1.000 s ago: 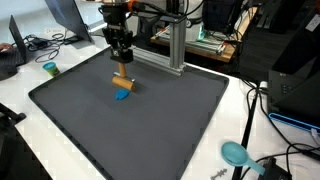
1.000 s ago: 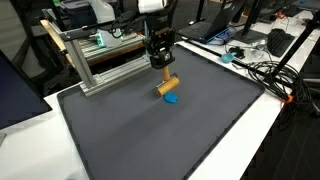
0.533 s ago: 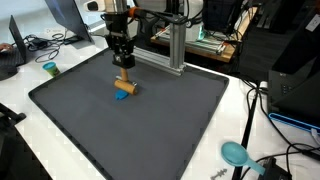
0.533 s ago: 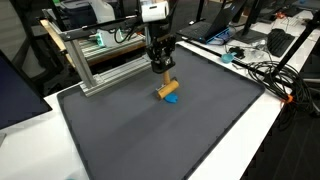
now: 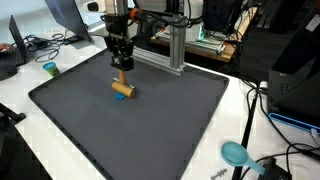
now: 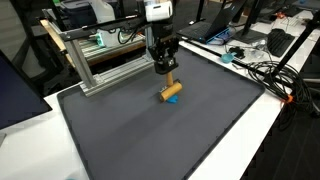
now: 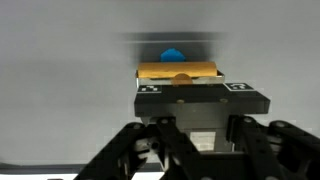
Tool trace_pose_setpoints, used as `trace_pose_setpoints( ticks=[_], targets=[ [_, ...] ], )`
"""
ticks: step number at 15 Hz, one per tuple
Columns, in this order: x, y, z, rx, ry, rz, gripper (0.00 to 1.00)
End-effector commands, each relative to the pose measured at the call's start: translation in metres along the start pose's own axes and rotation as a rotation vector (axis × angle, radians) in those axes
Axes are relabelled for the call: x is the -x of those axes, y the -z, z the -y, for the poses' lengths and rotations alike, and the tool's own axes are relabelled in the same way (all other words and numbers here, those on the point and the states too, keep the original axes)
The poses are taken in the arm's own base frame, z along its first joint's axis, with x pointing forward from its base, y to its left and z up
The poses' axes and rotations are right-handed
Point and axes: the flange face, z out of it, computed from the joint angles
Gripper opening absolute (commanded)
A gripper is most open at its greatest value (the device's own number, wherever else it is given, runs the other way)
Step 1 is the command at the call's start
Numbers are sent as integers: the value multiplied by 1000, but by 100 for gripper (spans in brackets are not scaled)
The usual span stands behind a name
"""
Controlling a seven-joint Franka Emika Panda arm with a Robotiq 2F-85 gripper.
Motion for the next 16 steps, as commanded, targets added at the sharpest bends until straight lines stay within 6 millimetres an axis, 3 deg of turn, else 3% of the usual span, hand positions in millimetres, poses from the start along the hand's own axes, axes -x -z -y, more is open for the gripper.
trace_pose_setpoints(
  ticks=[1, 11, 16],
  targets=[
    [-7, -20, 6, -1, -14, 0, 22],
    [-17, -21, 3, -21, -28, -18, 22],
    [-25, 2, -4, -32, -58, -87, 22]
  ],
)
